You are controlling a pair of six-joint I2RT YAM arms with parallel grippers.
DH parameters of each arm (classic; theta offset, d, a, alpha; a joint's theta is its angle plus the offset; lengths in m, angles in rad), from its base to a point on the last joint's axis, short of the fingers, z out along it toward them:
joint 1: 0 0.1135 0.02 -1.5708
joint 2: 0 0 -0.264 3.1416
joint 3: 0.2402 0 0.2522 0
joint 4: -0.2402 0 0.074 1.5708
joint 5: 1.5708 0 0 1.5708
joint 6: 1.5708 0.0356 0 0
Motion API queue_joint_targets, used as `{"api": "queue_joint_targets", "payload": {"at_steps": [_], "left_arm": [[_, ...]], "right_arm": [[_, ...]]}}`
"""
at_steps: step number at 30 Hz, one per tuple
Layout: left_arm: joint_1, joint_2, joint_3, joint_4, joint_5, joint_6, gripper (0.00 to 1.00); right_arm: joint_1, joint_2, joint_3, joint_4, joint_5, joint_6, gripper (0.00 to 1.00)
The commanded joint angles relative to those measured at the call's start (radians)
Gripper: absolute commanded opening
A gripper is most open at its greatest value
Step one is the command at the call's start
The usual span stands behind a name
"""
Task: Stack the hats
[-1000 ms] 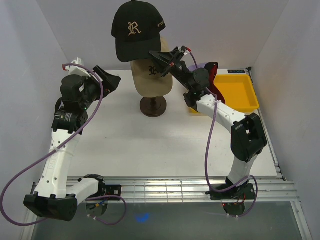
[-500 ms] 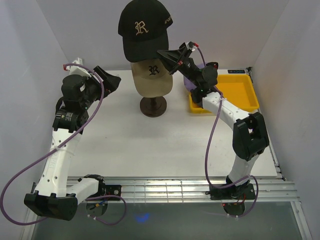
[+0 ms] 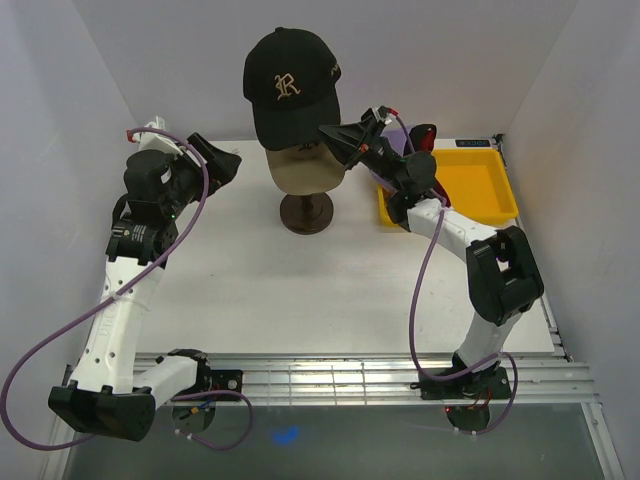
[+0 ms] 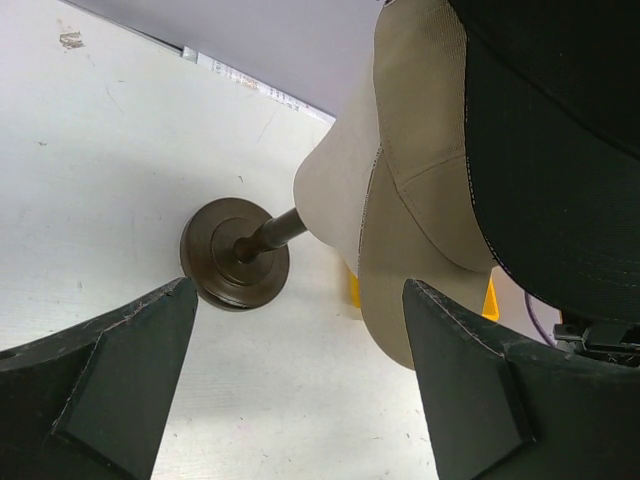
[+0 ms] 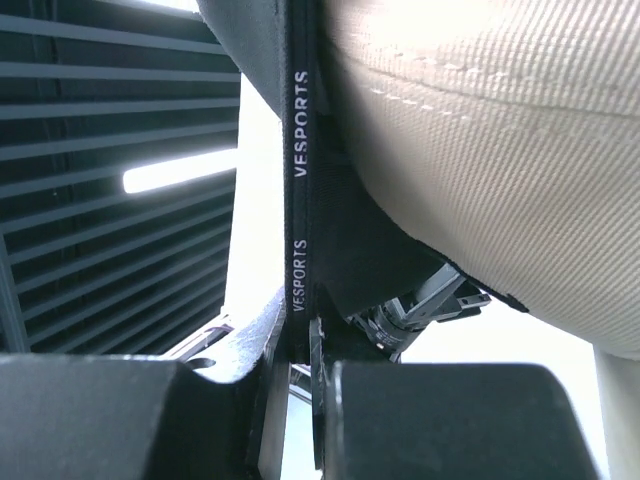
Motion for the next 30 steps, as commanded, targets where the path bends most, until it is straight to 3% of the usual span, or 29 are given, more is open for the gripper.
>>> {"api": "queue_joint_targets", "payload": {"at_steps": [1, 22, 30], "left_arm": [[0.002, -0.016, 0.009, -0.011, -0.011, 0.017, 0.94], [0.002, -0.013, 0.011, -0.020, -0.025, 0.023, 0.94], [0.001, -0.019, 0.003, -0.020, -0.029, 0.020, 0.94]], "right_arm": [[-0.015, -0.068, -0.009, 0.145, 0.010, 0.248, 0.08], [-0.036, -0.078, -0.199, 0.288, 0.033, 0.286, 0.08], [-0.036, -0.078, -0.233, 0.243, -0.016, 0.250, 0.08]]}}
